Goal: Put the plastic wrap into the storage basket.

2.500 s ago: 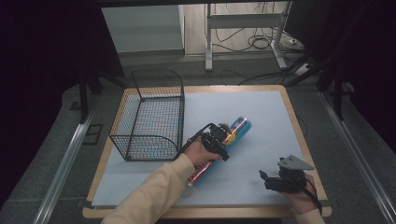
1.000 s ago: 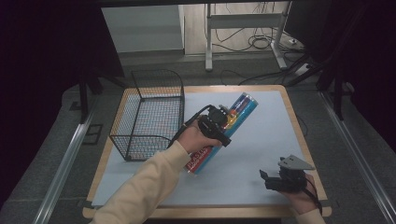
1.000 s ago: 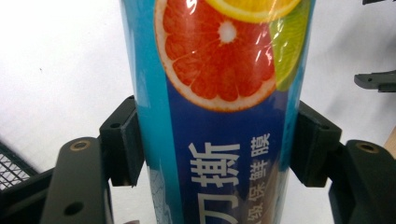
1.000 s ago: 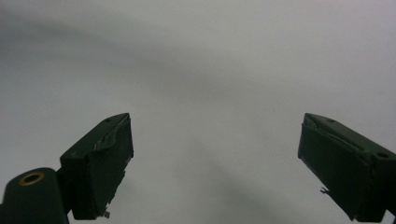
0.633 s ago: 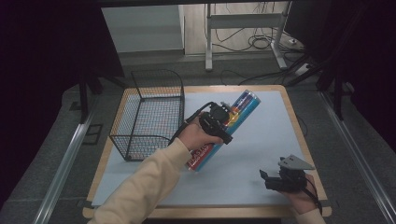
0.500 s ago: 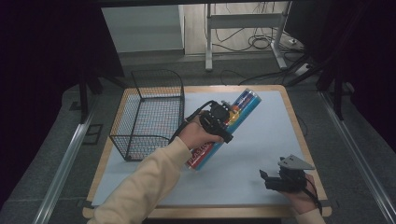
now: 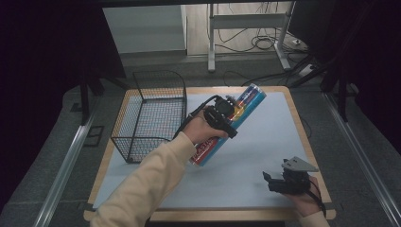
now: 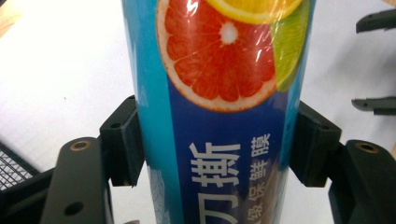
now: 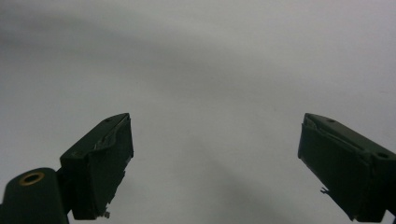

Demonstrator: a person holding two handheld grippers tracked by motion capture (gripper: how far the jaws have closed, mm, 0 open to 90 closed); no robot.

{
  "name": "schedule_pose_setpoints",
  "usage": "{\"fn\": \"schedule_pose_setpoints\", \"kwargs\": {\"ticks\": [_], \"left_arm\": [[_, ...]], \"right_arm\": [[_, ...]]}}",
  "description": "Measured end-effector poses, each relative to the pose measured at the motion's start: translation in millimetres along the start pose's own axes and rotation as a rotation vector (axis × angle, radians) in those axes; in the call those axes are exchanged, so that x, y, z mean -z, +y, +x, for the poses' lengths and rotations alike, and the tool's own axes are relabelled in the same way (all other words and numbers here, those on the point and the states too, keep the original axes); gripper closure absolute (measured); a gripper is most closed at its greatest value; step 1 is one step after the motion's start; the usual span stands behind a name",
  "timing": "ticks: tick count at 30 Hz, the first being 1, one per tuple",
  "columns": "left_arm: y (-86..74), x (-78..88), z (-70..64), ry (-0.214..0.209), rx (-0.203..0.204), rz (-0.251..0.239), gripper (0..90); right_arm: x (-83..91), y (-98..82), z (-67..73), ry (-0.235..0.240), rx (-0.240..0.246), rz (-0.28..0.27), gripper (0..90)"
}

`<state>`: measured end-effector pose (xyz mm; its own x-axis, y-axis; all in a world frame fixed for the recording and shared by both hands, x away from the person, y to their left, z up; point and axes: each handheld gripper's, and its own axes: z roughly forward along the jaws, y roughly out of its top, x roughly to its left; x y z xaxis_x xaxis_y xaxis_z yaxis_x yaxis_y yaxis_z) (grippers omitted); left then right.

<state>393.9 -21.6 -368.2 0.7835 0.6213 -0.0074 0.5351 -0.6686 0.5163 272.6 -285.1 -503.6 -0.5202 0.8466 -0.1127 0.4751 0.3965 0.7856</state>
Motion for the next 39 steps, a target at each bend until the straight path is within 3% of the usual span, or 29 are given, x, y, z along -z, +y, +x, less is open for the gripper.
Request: {"fn": "schedule_pose_setpoints", "kwargs": {"ticks": [7, 22, 39], "left_arm": [[11.8, 0.4, 5.1, 0.01, -0.016, 0.009, 31.7], [33.4, 10.9, 21.4, 0.047, -0.004, -0.012, 31.8], [42.8, 26.9, 46.0, 0.096, -0.002, -0.016, 31.8]], "right_arm": [[0.1, 0.0, -0.7, 0.002, -0.003, -0.001, 10.7], [-0.5, 0.0, -1.4, 0.003, -0.004, -0.002, 10.7], [-0.7, -0.7, -3.4, 0.002, -0.007, -0.001, 10.7]]}}
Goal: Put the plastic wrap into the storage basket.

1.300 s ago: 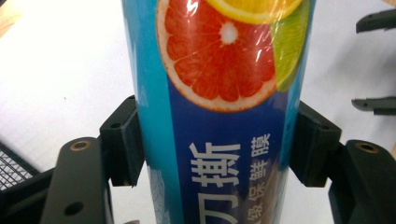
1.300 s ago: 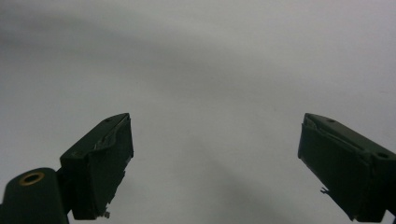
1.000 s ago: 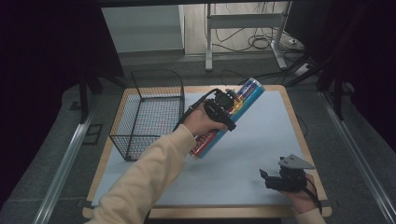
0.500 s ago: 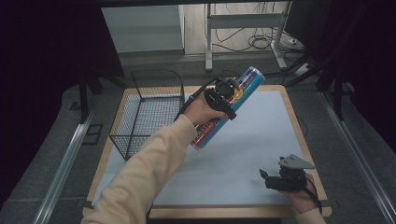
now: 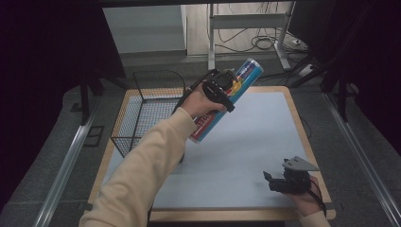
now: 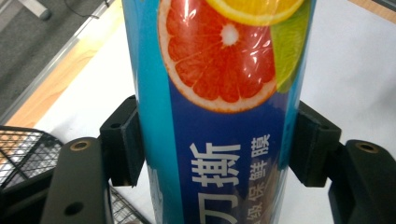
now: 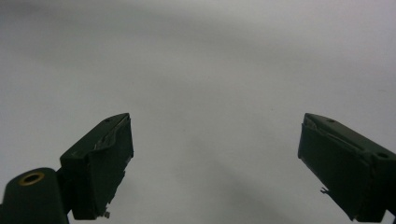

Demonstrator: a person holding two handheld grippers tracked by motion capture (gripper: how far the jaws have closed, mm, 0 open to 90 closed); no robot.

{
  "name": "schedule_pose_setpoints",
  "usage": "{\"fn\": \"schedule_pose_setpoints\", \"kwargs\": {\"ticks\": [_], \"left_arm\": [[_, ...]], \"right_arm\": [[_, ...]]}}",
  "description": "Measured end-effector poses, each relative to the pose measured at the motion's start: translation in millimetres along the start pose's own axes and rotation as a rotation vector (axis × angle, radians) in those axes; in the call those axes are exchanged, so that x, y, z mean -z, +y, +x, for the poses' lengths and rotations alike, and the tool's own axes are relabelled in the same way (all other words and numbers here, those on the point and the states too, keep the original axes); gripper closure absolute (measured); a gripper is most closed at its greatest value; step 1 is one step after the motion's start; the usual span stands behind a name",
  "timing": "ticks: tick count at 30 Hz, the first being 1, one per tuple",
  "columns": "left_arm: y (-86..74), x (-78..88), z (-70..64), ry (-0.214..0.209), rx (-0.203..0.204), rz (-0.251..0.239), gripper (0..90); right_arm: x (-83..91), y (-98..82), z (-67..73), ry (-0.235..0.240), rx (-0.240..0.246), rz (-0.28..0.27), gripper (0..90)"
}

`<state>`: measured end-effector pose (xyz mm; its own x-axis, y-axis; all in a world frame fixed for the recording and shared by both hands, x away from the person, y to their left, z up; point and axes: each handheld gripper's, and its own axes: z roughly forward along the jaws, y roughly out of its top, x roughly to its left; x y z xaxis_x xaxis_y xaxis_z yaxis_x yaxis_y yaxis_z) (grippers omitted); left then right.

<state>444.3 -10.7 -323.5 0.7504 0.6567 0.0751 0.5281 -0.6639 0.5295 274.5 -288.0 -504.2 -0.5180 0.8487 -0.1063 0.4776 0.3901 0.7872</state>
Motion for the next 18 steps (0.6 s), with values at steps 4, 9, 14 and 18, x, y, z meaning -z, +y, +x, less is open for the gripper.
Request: {"fn": "schedule_pose_setpoints", "kwargs": {"ticks": [4, 9, 14, 18], "left_arm": [[1.3, 5.7, 6.6, 0.013, 0.019, -0.004, 31.8], [2.3, 12.4, 13.6, 0.025, 0.017, -0.013, 31.8], [0.2, 17.3, 20.5, 0.033, 0.03, -0.014, 31.8], [-2.8, 22.5, 28.1, 0.047, 0.034, -0.009, 31.8]], "right_arm": [[-0.1, -0.1, -1.0, -0.002, 0.001, -0.002, 10.7], [0.3, 0.0, -0.7, -0.002, -0.001, -0.001, 10.7], [-0.2, -0.2, -1.1, -0.004, -0.002, 0.0, 10.7], [0.3, 0.0, -0.8, -0.005, -0.002, 0.0, 10.7]]}}
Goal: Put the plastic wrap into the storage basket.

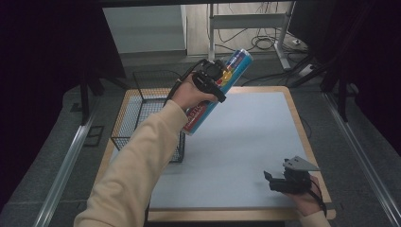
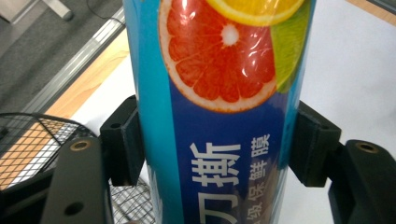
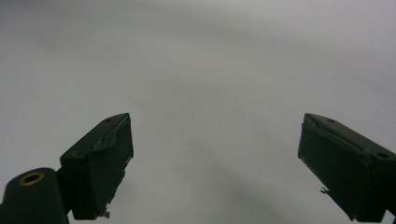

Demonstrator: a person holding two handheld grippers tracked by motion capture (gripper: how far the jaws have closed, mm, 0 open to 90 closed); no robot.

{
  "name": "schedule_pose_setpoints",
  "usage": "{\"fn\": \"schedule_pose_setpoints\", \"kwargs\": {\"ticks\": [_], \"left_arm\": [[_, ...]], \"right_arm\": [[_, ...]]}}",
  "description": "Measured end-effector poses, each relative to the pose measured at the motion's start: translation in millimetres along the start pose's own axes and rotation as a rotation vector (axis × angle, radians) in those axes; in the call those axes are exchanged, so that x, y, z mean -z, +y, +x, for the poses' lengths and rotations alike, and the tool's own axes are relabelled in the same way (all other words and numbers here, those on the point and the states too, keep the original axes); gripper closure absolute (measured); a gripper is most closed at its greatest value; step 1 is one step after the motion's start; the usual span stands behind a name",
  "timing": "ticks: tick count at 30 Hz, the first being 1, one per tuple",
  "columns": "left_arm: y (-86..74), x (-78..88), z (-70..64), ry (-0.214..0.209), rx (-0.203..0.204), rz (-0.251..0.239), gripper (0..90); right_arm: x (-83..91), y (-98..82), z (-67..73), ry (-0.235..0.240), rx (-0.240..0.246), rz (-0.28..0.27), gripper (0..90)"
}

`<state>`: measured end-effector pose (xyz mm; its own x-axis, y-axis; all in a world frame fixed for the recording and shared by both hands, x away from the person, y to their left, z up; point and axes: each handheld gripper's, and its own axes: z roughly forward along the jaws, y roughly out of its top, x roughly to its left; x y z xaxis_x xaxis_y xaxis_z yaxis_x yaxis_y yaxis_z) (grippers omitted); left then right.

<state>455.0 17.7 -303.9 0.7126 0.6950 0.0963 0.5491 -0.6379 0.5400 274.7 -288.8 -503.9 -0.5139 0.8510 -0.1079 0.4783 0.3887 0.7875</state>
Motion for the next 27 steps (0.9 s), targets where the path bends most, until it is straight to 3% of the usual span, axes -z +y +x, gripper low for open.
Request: {"fn": "schedule_pose_setpoints", "kwargs": {"ticks": [14, 27], "left_arm": [[-18.7, 10.7, 26.5, 0.043, 0.055, -0.008, 31.8], [-48.4, 11.7, 50.2, 0.075, 0.111, 0.016, 31.9]], "right_arm": [[-0.6, -0.3, 0.1, -0.001, 0.001, 0.004, 10.7], [-0.5, -0.2, 0.9, -0.006, -0.001, 0.005, 10.7]]}}
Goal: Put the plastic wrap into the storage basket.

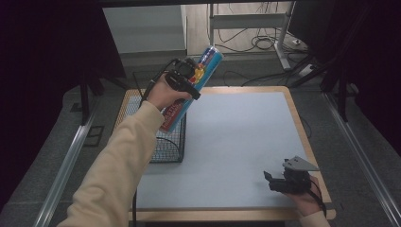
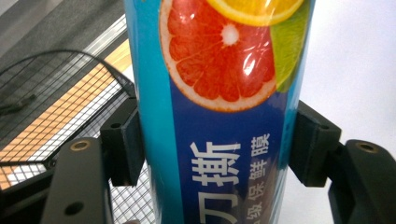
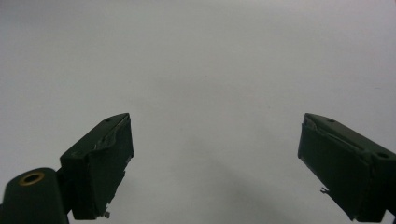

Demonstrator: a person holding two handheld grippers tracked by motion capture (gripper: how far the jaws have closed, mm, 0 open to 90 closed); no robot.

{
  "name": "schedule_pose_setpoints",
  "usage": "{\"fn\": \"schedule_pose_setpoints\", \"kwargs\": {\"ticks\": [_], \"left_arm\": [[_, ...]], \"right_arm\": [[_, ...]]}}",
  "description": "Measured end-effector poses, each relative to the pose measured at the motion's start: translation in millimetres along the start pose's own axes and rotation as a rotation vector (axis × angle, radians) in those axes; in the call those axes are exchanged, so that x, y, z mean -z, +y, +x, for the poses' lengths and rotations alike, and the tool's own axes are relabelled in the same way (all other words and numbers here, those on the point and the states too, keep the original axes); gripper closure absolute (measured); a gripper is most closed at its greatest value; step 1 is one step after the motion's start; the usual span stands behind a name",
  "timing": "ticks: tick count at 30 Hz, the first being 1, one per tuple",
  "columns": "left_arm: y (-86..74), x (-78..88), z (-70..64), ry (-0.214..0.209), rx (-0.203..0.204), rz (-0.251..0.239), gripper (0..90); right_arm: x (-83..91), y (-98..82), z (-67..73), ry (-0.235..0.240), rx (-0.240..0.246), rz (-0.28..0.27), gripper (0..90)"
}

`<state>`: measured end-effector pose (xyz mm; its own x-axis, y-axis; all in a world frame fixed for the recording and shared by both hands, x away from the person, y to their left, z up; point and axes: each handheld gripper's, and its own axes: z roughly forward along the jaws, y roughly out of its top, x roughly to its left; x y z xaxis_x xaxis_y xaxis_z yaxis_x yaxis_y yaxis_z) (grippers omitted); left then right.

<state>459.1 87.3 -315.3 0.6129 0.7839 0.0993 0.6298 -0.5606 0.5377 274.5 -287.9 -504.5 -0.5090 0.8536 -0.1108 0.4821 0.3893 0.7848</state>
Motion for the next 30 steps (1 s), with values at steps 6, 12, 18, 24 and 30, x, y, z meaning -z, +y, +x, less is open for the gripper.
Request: {"fn": "schedule_pose_setpoints", "kwargs": {"ticks": [6, 12, 18, 24, 30], "left_arm": [[-11.4, -1.5, 10.7, 0.012, 0.017, 0.014, 31.8], [-19.5, -8.7, 19.8, 0.031, 0.041, 0.029, 31.8], [-26.2, -18.7, 27.0, 0.034, 0.058, 0.048, 31.8], [-31.3, -27.3, 33.8, 0.042, 0.073, 0.074, 31.8], [-37.0, -41.7, 42.3, 0.045, 0.094, 0.086, 31.8]], "right_arm": [[-0.2, -0.4, -0.3, -0.001, 0.001, 0.002, 10.7], [-0.4, -0.6, 0.4, 0.0, 0.0, 0.004, 10.7], [-0.7, -0.9, 0.2, -0.002, 0.0, 0.006, 10.7], [-0.7, -0.9, -0.3, -0.003, 0.003, 0.004, 10.7], [-1.3, -1.1, 0.6, -0.005, 0.006, 0.004, 11.1]]}}
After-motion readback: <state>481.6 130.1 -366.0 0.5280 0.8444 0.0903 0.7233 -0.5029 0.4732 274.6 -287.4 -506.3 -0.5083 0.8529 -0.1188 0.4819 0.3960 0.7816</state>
